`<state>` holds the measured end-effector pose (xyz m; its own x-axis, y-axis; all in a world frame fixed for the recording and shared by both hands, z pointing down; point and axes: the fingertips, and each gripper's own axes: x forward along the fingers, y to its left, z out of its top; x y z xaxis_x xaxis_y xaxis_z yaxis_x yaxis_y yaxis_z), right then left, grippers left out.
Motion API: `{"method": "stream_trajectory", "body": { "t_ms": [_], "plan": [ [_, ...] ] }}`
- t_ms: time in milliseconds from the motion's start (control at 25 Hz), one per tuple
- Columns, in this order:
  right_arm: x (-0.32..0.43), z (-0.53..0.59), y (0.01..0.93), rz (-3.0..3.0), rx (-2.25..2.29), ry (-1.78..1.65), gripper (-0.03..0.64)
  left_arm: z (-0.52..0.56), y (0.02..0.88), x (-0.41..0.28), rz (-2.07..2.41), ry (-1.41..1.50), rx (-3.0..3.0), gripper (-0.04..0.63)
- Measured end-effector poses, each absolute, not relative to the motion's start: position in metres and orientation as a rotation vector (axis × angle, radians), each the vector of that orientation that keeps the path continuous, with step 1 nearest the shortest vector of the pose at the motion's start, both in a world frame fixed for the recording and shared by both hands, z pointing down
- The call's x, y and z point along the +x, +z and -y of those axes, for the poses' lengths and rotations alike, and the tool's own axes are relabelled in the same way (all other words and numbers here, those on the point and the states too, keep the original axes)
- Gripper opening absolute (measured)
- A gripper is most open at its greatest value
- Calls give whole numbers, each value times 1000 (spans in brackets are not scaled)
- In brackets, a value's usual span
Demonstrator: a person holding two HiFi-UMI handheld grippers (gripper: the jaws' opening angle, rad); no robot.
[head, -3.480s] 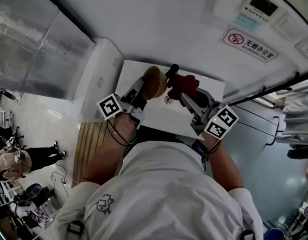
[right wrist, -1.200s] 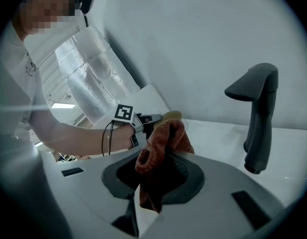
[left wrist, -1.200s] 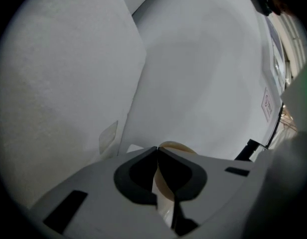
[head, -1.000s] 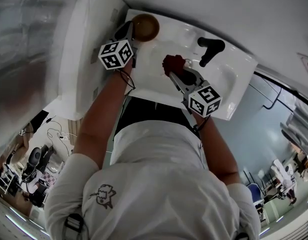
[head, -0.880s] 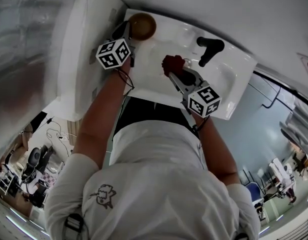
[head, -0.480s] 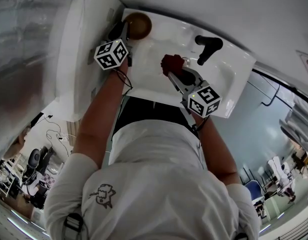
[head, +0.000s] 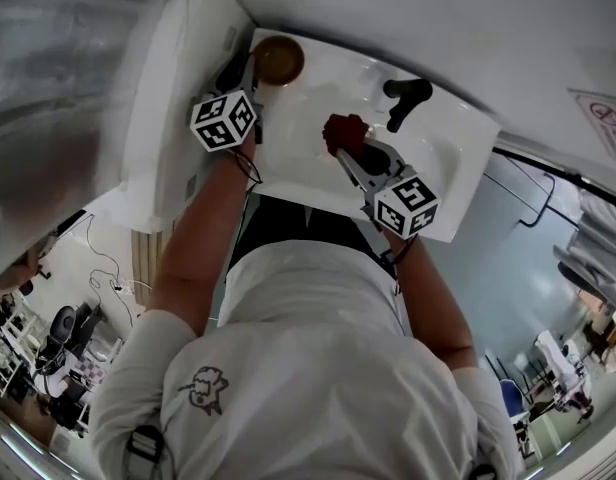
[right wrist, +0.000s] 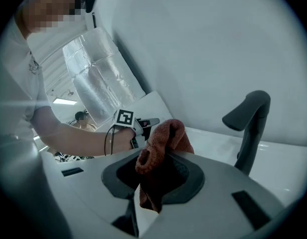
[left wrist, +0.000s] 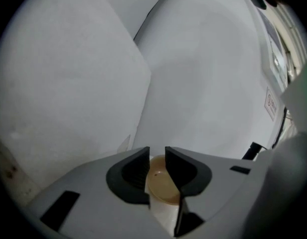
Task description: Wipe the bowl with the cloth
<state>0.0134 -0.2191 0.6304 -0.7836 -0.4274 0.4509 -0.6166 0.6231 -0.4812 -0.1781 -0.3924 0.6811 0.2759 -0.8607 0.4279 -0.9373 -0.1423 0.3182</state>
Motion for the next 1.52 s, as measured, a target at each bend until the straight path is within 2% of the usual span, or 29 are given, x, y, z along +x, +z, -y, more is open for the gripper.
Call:
{"method": "stream_trajectory", "body": {
  "t_ms": [360,800,920,1280,1520],
  "plan": [
    [25,215,560,2662,819,728,89,339,578,-166,1596,177,2183,14],
    [50,217,486,2794,712,469,89,244,458,-96,1426,249,2551,14],
    [58,205,481,2817,644,490,89,214,436,-83,1425,255,2592,14],
    [78,166,478,2833,662,451,89,157,421,-77,1440,211,2601,14],
    [60,108,470,2825,728,438,89,103,421,-89,1371,211,2644,14]
  ]
}}
